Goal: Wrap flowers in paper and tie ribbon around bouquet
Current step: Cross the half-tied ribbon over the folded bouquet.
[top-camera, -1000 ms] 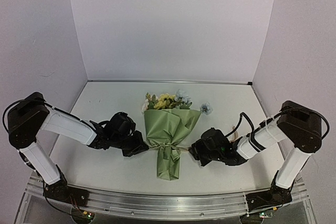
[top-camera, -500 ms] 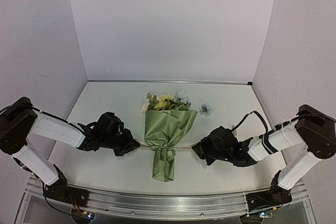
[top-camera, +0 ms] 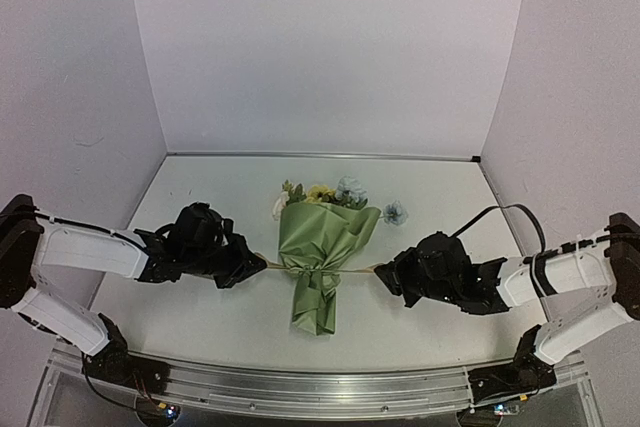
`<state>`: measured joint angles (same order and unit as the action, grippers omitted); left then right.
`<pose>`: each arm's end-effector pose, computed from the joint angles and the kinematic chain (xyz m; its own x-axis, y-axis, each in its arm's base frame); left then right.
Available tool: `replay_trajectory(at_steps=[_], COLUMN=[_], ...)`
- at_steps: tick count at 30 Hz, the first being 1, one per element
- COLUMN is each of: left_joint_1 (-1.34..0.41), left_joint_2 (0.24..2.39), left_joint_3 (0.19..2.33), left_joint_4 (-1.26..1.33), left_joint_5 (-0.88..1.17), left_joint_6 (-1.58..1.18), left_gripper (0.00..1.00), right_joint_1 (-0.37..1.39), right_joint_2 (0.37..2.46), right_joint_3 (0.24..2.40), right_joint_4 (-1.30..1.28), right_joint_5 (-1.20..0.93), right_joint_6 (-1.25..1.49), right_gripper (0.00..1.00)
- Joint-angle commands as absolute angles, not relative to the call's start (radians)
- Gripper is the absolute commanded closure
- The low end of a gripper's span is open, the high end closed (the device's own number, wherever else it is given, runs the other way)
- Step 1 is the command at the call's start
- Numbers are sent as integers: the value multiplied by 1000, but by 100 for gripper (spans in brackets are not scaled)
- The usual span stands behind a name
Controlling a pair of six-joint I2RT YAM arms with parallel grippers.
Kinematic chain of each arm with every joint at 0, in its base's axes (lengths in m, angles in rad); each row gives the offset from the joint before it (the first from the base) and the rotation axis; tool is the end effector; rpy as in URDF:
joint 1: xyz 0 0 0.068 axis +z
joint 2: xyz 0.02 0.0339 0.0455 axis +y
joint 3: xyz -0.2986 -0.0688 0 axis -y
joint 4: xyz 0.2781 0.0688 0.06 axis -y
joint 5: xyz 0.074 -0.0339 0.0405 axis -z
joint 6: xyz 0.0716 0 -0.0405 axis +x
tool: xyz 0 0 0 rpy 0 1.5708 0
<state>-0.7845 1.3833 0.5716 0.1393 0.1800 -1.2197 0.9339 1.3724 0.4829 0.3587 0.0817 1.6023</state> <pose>0.2120 -0.2297 0.1564 -0.8973 -0.4096 -0.1644 -0.1408 0.6186 -0.7730 0.1880 0.2443 0.1544 -0.7496 0.6618 -0.0141 0.3248 0.3863 0.8633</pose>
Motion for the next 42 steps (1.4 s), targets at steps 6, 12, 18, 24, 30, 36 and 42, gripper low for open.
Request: replay_trajectory(at_steps=[6, 12, 18, 24, 30, 36, 42], left_joint_1=[-766, -824, -847, -853, -851, -800, -781], left_joint_2=[1529, 1588, 1615, 1605, 1481, 1377, 1362], left_joint_3=[599, 705, 804, 832, 801, 774, 786], left_joint_4=[-9, -65, -104, -81, -104, -231, -362], left_joint_5=[74, 114, 164, 249, 218, 132, 48], left_joint_6=[-1084, -985, -891, -814, -804, -815, -740], left_gripper=[100, 100, 100, 93, 72, 58, 49], right_joint_1=[888, 906, 914, 933, 956, 1000, 1015], right_joint_2=[1470, 1508, 1487, 1410, 1445, 1553, 1609], right_joint_3=[495, 622, 688, 771, 940, 1150, 1243], right_joint_4=[52, -54, -115, -207, -255, -342, -380], right_joint_5=[265, 218, 187, 206, 132, 102, 77], right_joint_6=[1458, 1316, 1202, 1056, 813, 664, 619], right_gripper=[100, 100, 65, 49, 38, 31, 30])
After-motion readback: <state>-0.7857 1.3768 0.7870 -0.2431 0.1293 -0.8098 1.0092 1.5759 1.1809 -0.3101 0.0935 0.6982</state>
